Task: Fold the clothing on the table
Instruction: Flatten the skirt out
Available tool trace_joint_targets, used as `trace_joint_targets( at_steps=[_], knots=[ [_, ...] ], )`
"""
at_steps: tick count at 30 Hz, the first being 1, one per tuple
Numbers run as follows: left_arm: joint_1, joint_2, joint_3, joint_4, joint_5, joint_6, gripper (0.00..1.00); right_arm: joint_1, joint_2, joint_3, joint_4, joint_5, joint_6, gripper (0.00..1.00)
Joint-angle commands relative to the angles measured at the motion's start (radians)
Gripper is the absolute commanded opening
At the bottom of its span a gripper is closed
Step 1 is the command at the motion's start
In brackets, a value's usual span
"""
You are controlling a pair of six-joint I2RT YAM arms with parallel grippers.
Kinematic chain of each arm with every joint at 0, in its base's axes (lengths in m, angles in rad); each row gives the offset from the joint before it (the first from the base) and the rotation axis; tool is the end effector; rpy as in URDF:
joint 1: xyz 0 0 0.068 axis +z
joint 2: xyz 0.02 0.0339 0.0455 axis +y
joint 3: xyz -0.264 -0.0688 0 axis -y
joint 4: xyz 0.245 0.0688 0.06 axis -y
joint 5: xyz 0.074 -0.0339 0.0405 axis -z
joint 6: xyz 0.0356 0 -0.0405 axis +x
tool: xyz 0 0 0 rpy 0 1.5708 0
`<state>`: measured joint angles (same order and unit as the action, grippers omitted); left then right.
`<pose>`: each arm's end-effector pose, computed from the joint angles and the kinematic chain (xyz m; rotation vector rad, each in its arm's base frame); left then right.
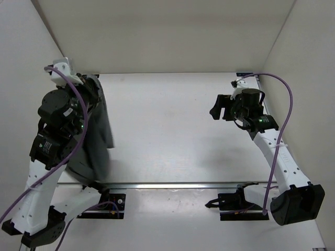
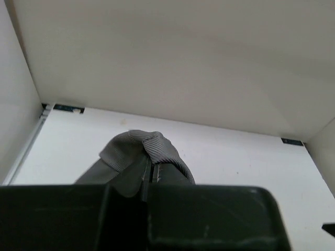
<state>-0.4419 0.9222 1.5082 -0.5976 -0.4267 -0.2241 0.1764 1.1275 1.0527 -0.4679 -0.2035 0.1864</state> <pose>0.1309 -0.0456 0.5081 -0.1614 1.5761 -0.1834 0.2437 0.0507 0.3373 -0.1120 2.1279 0.4304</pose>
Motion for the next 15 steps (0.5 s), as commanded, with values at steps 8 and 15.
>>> trace_joint_targets(
  at_steps=[8, 15],
  knots=[
    [-0.092, 0.372, -0.069, 0.312, 0.075, -0.010, 0.00, -0.067, -0.070, -0.040, -0.005, -0.020, 0.036, 0.74],
    [-0.181, 0.790, -0.021, 0.368, 0.264, -0.086, 0.35, -0.130, -0.101, -0.072, -0.031, -0.021, 0.071, 0.74]
  ],
)
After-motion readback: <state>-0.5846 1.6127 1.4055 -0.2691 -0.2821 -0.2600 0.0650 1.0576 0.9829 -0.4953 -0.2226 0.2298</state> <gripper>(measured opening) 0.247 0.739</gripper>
